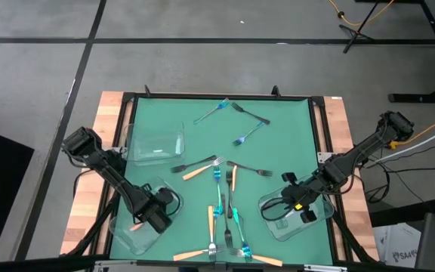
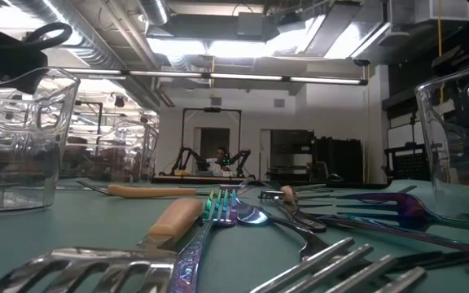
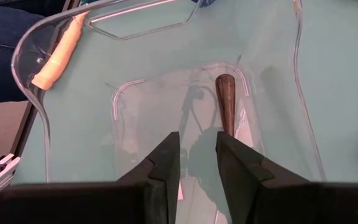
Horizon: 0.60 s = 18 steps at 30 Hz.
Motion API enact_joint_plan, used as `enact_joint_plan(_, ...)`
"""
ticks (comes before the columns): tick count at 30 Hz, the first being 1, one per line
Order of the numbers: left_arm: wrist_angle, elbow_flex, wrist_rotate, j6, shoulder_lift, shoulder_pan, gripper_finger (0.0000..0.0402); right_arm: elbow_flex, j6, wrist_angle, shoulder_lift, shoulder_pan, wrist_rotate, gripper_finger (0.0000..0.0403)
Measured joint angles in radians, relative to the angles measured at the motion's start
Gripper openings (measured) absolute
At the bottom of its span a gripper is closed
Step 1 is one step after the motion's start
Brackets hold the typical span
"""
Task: Sort silverware by color (type)
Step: Put the yellow fork into the bottom left transparent bin, then put the black fork into the bottom right transparent bin
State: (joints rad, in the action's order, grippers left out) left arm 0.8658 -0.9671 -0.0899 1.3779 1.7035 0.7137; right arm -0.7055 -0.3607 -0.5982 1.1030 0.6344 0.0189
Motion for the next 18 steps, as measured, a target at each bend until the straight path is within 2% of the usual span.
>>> enact_joint_plan(10, 0.001, 0.001, 0.029, 0.008, 0.003, -0.004, 0.0026, 0.000, 0.000, 0.001, 0.000, 0.000, 0.000, 0.0096)
enact_joint_plan(18, 0.002, 0.002, 0.058, 0.007, 0.003, -0.005, 0.0080, 0.000, 0.000, 0.002, 0.000, 0.000, 0.000, 0.0096)
